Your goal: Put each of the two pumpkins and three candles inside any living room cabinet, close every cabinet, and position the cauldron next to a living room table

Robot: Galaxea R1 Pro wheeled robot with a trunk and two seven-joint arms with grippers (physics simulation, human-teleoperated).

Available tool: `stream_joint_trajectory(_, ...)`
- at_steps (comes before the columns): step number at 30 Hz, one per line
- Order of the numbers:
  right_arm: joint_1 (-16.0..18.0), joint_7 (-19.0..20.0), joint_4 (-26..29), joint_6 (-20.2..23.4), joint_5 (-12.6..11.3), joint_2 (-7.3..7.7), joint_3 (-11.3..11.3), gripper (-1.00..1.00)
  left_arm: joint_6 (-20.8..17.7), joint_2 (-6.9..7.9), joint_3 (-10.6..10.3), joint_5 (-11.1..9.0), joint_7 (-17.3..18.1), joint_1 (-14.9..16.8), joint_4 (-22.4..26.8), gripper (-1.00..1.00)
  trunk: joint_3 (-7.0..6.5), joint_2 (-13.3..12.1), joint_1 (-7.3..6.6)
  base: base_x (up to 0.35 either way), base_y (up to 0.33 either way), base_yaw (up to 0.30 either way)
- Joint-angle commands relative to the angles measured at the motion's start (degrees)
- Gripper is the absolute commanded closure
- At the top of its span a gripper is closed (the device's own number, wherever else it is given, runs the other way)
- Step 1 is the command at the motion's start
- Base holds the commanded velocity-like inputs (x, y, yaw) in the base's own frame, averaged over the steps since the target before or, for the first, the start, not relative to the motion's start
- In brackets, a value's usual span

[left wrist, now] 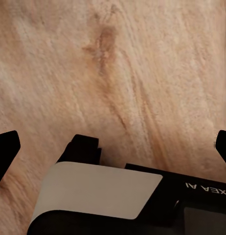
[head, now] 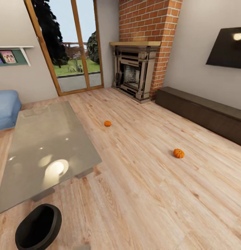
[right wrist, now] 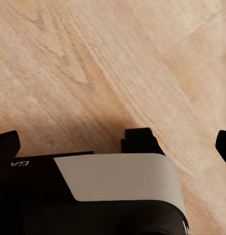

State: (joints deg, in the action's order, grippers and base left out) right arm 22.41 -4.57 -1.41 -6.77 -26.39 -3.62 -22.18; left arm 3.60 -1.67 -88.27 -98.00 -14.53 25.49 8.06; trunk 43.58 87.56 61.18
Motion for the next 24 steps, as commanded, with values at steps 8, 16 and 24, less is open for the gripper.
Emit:
stream_joint_trajectory(8,0.00,0.00,-0.08,0.00,-0.04,0.19,0.03,-1.00,0.00,0.00,-0.06,0.00,0.02,0.00,0.12,-1.00,-0.42,0.00,0.00,0.000,0.000,-0.267)
stream_joint_trajectory(16,0.00,0.00,-0.41,-0.06,-0.07,-0.18,-0.05,-1.00,0.04,0.00,-0.06,0.00,0.02,0.00,0.08,-1.00,-0.84,0.00,0.00,0.000,0.000,-0.264)
stream_joint_trajectory(24,0.00,-0.02,-0.31,-0.08,-0.10,0.17,-0.03,-1.00,0.09,0.00,-0.05,-0.02,0.02,0.00,0.03,-1.00,-1.28,0.00,0.00,0.000,0.000,-0.262)
